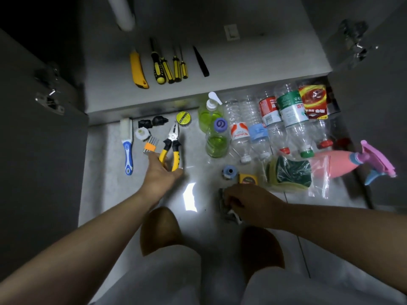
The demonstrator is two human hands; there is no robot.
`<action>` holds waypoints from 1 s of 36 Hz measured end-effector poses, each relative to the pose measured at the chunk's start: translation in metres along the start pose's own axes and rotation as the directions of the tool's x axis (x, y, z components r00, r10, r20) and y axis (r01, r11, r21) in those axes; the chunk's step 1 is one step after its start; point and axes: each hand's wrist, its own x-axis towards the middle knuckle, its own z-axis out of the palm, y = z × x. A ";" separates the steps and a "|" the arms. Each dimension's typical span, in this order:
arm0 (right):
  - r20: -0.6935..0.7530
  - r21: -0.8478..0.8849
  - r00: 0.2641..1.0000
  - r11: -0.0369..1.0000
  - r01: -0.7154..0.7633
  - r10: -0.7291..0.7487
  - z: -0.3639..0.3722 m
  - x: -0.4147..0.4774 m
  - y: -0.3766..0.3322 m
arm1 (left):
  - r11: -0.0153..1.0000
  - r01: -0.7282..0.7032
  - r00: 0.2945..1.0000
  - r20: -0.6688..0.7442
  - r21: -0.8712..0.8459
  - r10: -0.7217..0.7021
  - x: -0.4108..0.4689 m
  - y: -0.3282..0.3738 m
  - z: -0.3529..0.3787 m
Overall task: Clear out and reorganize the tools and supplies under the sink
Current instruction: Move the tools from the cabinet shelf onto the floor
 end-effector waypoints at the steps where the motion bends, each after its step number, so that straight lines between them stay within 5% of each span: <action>1: 0.006 -0.010 1.000 1.000 0.023 -0.023 -0.002 0.006 -0.006 | 1.000 0.021 1.000 0.022 0.004 -0.021 0.002 -0.002 0.002; 10: 0.116 -0.073 0.989 0.992 0.098 -0.089 -0.020 0.034 -0.023 | 0.943 0.123 0.978 0.122 0.308 -0.167 0.023 -0.009 0.028; 18: 0.098 -0.110 0.995 0.993 0.032 -0.021 -0.039 0.042 -0.012 | 0.907 0.068 0.991 0.074 0.415 -0.109 0.025 0.001 0.039; 22: 0.048 -0.136 0.998 0.989 0.051 -0.045 -0.050 0.045 -0.015 | 0.797 -0.015 1.000 0.023 0.604 0.001 0.022 -0.001 0.035; 29: -0.164 -0.077 0.973 0.986 0.151 -0.162 -0.097 0.067 -0.047 | 0.902 -0.041 0.999 0.042 0.429 0.025 0.031 0.012 0.016; 33: -0.439 -0.081 0.877 0.981 0.175 -0.192 -0.143 0.101 -0.062 | 0.961 -0.132 0.977 -0.134 0.244 0.169 0.051 0.052 -0.007; 36: -0.545 -0.022 0.834 0.996 0.085 -0.083 -0.179 0.137 -0.062 | 0.933 -0.300 0.888 -0.298 0.200 0.349 0.074 0.095 -0.032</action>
